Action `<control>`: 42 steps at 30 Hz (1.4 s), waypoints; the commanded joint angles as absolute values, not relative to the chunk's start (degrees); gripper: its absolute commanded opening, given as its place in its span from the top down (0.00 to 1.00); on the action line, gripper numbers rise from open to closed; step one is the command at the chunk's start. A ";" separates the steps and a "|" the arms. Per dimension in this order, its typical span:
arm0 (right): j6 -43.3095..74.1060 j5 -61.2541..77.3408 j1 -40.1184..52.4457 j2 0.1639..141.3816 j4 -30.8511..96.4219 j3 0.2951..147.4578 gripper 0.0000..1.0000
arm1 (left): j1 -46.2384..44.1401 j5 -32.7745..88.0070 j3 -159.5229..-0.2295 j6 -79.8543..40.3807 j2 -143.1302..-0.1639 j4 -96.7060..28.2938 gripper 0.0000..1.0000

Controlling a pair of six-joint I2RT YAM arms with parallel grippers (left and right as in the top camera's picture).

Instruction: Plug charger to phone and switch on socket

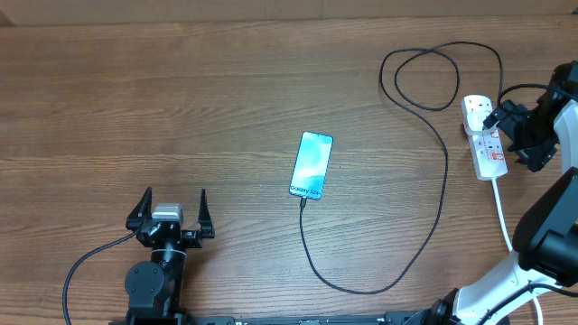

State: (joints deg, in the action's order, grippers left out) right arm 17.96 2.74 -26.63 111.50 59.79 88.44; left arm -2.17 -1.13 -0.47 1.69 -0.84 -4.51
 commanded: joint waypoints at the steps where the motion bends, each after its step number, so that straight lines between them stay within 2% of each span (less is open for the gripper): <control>1: 17.52 2.68 -26.63 110.39 59.57 88.90 0.00 | -2.17 -0.82 -0.32 2.59 -0.25 -4.47 0.01; 16: 17.54 2.68 -26.63 109.71 58.17 88.90 0.00 | -2.17 -0.82 -0.32 2.59 -0.25 -4.47 0.00; 32: 17.54 2.70 -25.23 86.00 58.19 88.90 0.00 | -2.17 -0.82 -0.32 2.59 -0.25 -4.47 0.01; 38: 17.43 2.59 -21.96 81.34 58.19 88.90 0.00 | -2.17 -0.82 -0.32 2.59 -0.25 -4.47 0.01; 42: 16.01 -2.70 -20.12 80.84 58.92 88.88 0.00 | -2.17 -0.82 -0.32 2.59 -0.25 -4.47 0.00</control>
